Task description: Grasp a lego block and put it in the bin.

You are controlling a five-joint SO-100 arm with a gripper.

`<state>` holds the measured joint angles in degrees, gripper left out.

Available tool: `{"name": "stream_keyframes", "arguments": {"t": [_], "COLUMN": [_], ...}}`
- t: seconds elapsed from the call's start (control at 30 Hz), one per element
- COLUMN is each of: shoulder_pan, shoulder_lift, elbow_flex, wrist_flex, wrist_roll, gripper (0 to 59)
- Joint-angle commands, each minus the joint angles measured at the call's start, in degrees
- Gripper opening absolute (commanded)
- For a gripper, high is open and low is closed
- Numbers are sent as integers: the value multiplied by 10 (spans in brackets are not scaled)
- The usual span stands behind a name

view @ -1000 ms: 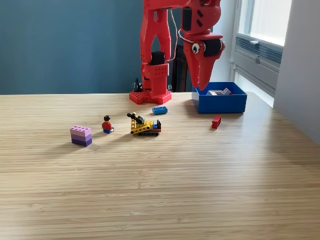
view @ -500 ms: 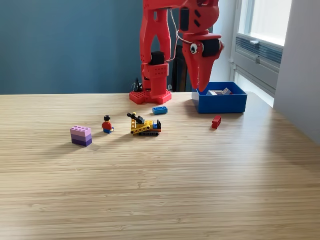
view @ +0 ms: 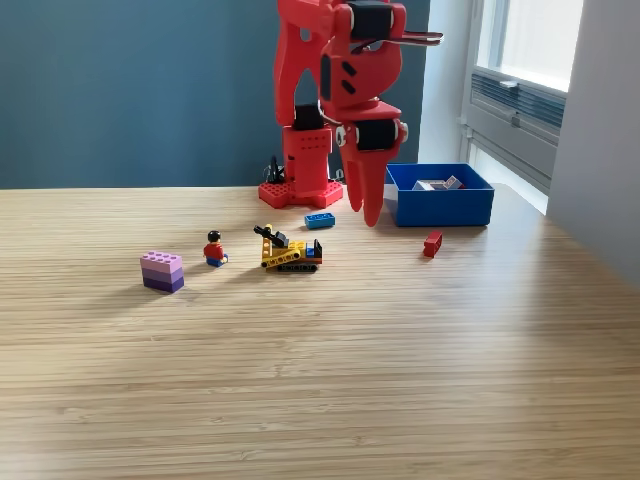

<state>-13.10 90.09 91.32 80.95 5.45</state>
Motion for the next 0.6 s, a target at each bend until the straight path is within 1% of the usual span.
{"name": "stream_keyframes", "arguments": {"t": [0.03, 0.17, 0.23, 0.43, 0.6], "shoulder_pan": [67, 116, 130, 150, 149], "shoulder_lift": [50, 50, 51, 51, 50], "elbow_flex": [-3, 7, 25, 90, 124], "wrist_flex": [-11, -11, -11, -42, -59], "wrist_roll": [-30, -58, -67, -76, -77], "gripper": [240, 257, 261, 275, 285]}}
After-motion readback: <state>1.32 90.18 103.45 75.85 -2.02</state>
